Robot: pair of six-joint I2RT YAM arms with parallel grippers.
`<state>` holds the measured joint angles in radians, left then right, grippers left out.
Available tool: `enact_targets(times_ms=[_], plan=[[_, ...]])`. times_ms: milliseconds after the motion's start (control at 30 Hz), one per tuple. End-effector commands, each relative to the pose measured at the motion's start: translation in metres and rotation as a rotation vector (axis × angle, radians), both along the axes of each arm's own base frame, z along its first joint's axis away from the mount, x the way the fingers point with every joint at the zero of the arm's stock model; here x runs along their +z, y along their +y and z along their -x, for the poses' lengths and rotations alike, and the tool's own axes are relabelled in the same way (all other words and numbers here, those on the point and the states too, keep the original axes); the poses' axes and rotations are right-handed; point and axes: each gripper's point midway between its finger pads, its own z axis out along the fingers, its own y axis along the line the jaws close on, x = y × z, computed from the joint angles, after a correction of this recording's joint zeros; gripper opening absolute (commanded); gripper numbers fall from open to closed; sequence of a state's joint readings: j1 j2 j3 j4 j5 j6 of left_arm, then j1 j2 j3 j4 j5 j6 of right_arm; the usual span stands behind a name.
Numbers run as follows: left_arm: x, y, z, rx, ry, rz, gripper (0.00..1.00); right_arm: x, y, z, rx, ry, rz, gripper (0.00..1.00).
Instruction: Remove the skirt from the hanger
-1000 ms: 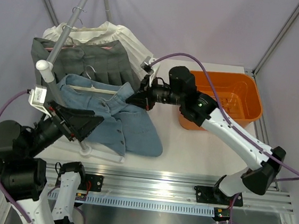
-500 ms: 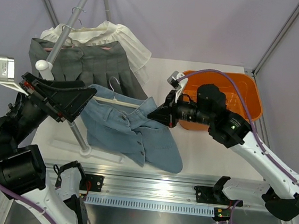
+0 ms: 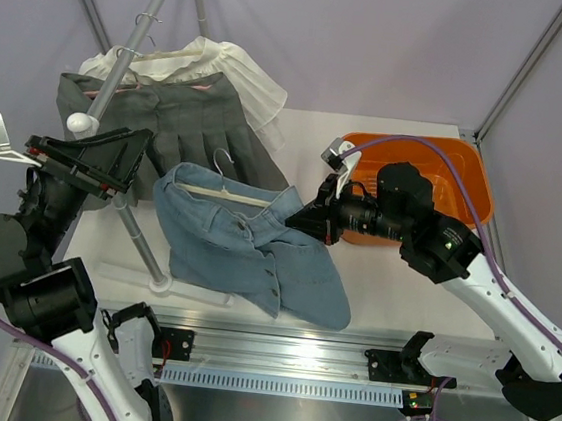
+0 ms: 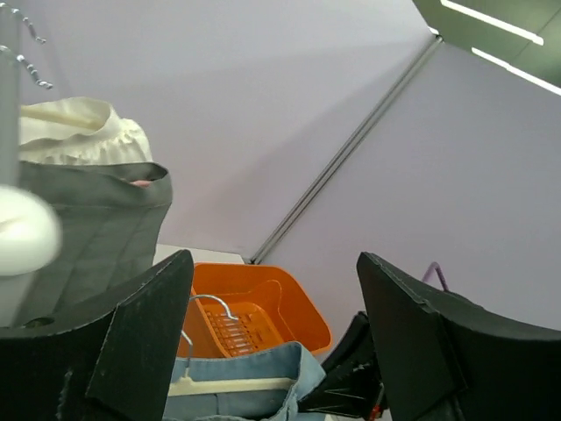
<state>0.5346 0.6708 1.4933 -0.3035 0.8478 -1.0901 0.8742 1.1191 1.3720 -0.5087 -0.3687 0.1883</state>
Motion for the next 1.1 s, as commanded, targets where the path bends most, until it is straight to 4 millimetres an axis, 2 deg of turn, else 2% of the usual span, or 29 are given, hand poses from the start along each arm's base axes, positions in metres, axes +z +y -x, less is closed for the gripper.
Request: enact_targets(times_ms=[0, 67, 100, 133, 167, 200, 233, 300, 333, 367, 467, 500, 667, 733, 800, 833, 867, 900, 933, 1033, 1067], plan=[[-0.002, 0.009, -0.007, 0.04, -0.079, -0.023, 0.8, 0.037, -0.008, -0.004, -0.026, -0.128, -0.074, 0.0], [-0.004, 0.004, -0.005, 0.011, -0.053, -0.042, 0.84, 0.035, -0.012, -0.009, -0.044, -0.132, -0.051, 0.0], [0.003, -0.004, 0.002, -0.015, -0.078, -0.082, 0.85, 0.036, -0.013, -0.01, -0.046, -0.138, -0.052, 0.0], [0.004, -0.011, 0.002, -0.08, -0.061, -0.086, 0.85, 0.037, -0.013, -0.01, -0.045, -0.141, -0.054, 0.0], [-0.003, -0.012, 0.0, -0.09, -0.031, -0.112, 0.91, 0.038, -0.015, -0.012, -0.049, -0.146, -0.058, 0.0], [0.006, -0.02, 0.009, -0.119, -0.05, -0.144, 0.99, 0.036, -0.015, -0.013, -0.05, -0.146, -0.057, 0.0], [-0.004, -0.026, 0.003, -0.192, 0.02, -0.139, 0.99, 0.038, -0.015, -0.013, -0.051, -0.152, -0.067, 0.0], [-0.005, -0.037, 0.009, -0.258, 0.002, -0.204, 0.99, 0.037, -0.016, -0.015, -0.059, -0.151, -0.068, 0.0], [-0.01, -0.05, 0.014, -0.355, 0.008, -0.214, 0.99, 0.036, -0.016, -0.016, -0.061, -0.148, -0.068, 0.0], [-0.015, -0.054, 0.016, -0.388, 0.017, -0.228, 0.99, 0.035, -0.016, -0.017, -0.062, -0.149, -0.064, 0.0], [-0.038, -0.07, 0.029, -0.517, 0.028, -0.286, 0.99, 0.033, -0.019, -0.019, -0.077, -0.146, -0.054, 0.0], [-0.052, -0.074, 0.03, -0.549, 0.043, -0.31, 0.99, 0.032, -0.02, -0.02, -0.083, -0.144, -0.052, 0.0], [-0.083, -0.073, 0.048, -0.556, 0.012, -0.4, 0.97, 0.032, -0.025, -0.014, -0.089, -0.119, -0.06, 0.0], [-0.102, -0.066, 0.042, -0.499, 0.083, -0.447, 0.95, 0.028, -0.026, -0.011, -0.087, -0.092, -0.049, 0.0], [-0.109, -0.06, 0.036, -0.454, 0.097, -0.482, 0.92, 0.028, -0.027, -0.006, -0.08, -0.06, -0.055, 0.0], [-0.108, -0.058, 0.031, -0.428, 0.086, -0.475, 0.88, 0.027, -0.028, -0.004, -0.079, -0.051, -0.058, 0.0], [-0.115, -0.059, 0.024, -0.417, 0.11, -0.456, 0.87, 0.028, -0.031, 0.0, -0.084, -0.031, -0.07, 0.0], [-0.113, -0.057, 0.025, -0.4, 0.084, -0.439, 0.86, 0.027, -0.031, 0.002, -0.082, -0.021, -0.074, 0.0], [-0.102, -0.057, 0.02, -0.375, 0.027, -0.419, 0.85, 0.028, -0.033, 0.004, -0.084, -0.013, -0.08, 0.0], [-0.1, -0.059, 0.008, -0.36, 0.033, -0.376, 0.72, 0.026, -0.035, 0.014, -0.071, 0.042, -0.101, 0.0], [-0.101, -0.058, 0.005, -0.356, 0.04, -0.375, 0.71, 0.026, -0.036, 0.015, -0.073, 0.051, -0.106, 0.0]])
